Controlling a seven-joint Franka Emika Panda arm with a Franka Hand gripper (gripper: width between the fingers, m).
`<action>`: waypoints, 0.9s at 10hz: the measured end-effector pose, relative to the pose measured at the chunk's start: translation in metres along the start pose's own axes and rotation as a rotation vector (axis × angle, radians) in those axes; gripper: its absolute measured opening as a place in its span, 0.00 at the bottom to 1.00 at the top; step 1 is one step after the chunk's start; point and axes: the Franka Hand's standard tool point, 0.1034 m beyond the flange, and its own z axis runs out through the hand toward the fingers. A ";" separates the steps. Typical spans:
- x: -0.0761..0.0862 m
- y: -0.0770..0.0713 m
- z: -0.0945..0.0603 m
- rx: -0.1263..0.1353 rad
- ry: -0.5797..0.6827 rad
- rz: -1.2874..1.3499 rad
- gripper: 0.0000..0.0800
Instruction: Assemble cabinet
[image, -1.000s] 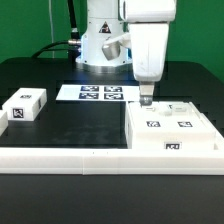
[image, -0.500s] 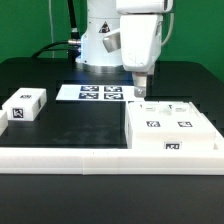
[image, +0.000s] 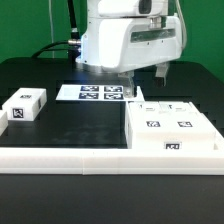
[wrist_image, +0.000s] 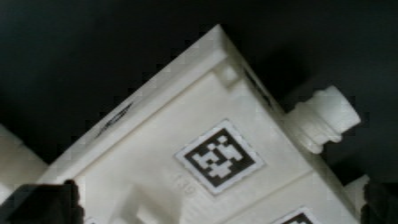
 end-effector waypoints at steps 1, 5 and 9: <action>-0.002 -0.008 0.003 0.013 -0.012 0.116 1.00; 0.000 -0.012 0.004 0.047 -0.010 0.362 1.00; -0.004 -0.030 0.012 0.051 -0.032 0.574 1.00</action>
Offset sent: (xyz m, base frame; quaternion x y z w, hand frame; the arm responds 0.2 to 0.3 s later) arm 0.0000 0.0000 0.0000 0.0000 0.0000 0.1938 0.9810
